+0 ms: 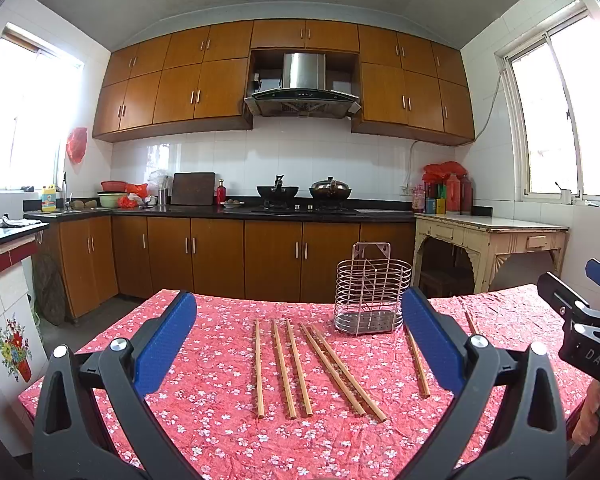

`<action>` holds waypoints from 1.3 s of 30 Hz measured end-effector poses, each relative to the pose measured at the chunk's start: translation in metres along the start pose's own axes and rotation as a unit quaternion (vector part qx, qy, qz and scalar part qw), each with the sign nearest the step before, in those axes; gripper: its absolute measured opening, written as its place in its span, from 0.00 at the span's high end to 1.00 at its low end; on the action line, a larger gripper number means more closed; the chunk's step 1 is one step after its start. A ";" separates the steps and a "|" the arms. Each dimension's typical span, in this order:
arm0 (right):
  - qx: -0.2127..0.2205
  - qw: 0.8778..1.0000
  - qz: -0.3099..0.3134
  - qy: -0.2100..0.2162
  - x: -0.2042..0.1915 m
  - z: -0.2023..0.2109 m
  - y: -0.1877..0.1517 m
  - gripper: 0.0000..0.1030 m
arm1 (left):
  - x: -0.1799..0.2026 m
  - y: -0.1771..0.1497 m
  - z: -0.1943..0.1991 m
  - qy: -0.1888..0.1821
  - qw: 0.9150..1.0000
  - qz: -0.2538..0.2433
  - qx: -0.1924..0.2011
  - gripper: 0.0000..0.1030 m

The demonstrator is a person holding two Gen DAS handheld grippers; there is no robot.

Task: Organize utensils

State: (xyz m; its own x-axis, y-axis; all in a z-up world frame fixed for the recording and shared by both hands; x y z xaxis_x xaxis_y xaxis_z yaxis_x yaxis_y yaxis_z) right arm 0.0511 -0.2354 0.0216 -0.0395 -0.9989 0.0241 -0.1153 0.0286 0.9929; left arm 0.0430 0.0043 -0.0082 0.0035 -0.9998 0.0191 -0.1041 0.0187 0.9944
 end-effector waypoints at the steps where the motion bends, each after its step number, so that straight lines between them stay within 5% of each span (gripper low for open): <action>1: 0.000 1.000 0.000 0.000 0.000 0.000 0.000 0.04 | 0.001 0.001 0.000 -0.001 1.000 0.000 0.000 0.02; 39: -0.002 1.000 -0.003 0.000 0.003 -0.002 -0.003 0.04 | 0.008 -0.008 -0.002 -0.004 1.000 0.006 -0.006 0.02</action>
State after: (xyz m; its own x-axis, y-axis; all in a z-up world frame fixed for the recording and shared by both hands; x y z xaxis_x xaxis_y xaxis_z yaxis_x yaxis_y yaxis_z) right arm 0.0532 -0.2387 0.0186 -0.0397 -0.9991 0.0175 -0.1119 0.0218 0.9935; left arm 0.0462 -0.0041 -0.0157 -0.0058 -0.9995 0.0309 -0.0915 0.0313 0.9953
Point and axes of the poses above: each gripper's, at about its wrist camera, not at the fingertips, and z roughly against the way its jaws point, x to its right, y to its top, the point moved 4 cm from there along -z, roughly the way its jaws point, and after that the axes turned 11 degrees about x, right-handed, at the moved point
